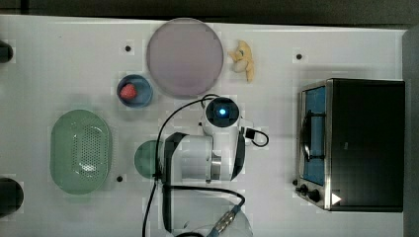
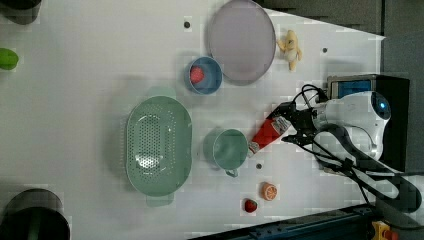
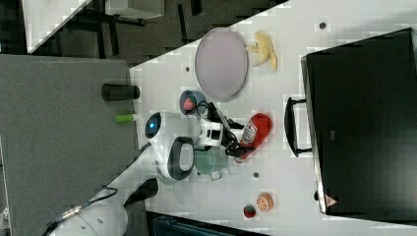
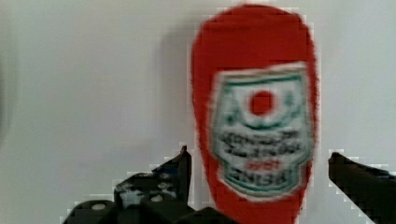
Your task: Pick Ketchup from oven and place it on table.
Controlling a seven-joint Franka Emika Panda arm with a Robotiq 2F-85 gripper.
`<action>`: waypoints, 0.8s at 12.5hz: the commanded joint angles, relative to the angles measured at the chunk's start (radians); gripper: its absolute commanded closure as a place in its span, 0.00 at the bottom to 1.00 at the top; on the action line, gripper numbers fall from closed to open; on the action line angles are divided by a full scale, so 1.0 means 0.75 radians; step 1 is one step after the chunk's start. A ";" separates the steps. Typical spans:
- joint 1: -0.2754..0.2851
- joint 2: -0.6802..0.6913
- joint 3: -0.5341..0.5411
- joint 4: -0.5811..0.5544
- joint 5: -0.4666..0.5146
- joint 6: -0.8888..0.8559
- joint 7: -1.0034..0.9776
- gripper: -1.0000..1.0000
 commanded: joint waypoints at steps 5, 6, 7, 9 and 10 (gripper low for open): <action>0.029 -0.562 -0.011 0.321 -0.007 -0.501 0.053 0.00; 0.029 -0.614 -0.009 0.401 -0.009 -0.619 0.053 0.00; 0.029 -0.654 -0.009 0.475 -0.010 -0.740 0.053 0.00; 0.028 -0.696 -0.011 0.616 -0.011 -0.976 0.053 0.00; 0.028 -0.702 -0.012 0.677 -0.013 -1.092 0.053 0.00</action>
